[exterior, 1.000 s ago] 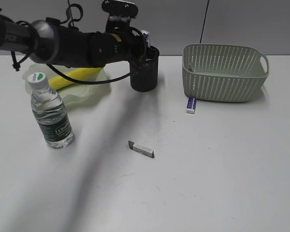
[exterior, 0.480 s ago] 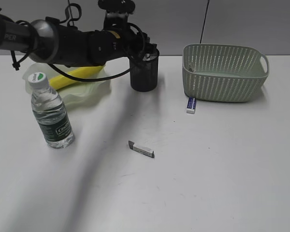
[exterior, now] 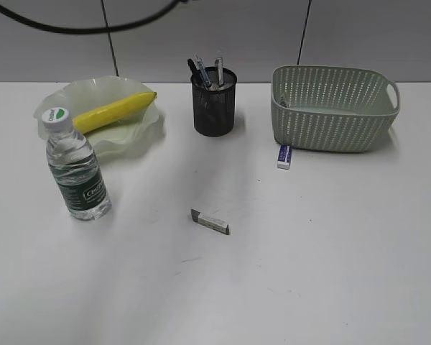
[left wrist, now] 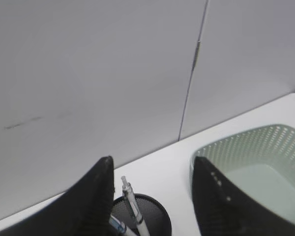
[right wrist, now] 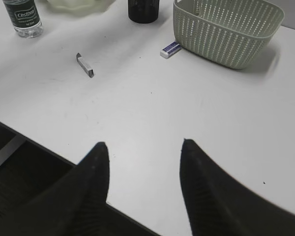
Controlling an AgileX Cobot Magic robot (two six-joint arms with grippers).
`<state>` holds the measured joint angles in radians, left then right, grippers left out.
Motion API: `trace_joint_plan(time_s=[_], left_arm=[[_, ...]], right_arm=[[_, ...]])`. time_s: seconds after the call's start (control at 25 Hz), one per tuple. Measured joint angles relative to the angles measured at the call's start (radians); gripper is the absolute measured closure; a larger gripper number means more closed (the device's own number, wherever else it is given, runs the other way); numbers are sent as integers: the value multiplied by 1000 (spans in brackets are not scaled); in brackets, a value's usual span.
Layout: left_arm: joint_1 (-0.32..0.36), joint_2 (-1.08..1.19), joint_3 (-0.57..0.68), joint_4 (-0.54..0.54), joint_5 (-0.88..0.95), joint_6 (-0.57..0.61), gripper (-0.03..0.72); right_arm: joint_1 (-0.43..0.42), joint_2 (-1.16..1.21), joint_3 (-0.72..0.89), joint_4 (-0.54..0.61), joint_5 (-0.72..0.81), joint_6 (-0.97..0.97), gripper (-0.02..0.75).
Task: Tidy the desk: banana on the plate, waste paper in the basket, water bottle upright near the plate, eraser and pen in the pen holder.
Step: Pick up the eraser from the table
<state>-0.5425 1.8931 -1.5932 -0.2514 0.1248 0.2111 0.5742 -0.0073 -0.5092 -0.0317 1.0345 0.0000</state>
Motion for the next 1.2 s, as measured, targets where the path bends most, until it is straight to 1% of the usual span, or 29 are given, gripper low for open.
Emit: trace_joint_plan(time_s=[0.2, 0.4, 0.56, 0.64, 0.8, 1.08, 1.2], left_arm=[[9, -216, 0, 128, 336, 0, 301], [9, -417, -1, 251, 727, 0, 301], [15, -519, 12, 308, 1023, -8, 304], [23, -569, 49, 321, 1067, -39, 321], [31, -737, 202, 318, 1087, -77, 377], [32, -1141, 583, 242, 1083, -119, 399], [32, -1303, 757, 217, 1039, -121, 399]], right_arm=[[0, 0, 0, 0, 0, 0, 357], [0, 0, 0, 0, 0, 0, 356], [0, 0, 0, 0, 0, 0, 356], [0, 2, 0, 0, 0, 0, 356], [0, 4, 0, 0, 0, 0, 356], [0, 14, -8, -18, -19, 0, 356], [0, 55, -23, -42, -109, 0, 356]])
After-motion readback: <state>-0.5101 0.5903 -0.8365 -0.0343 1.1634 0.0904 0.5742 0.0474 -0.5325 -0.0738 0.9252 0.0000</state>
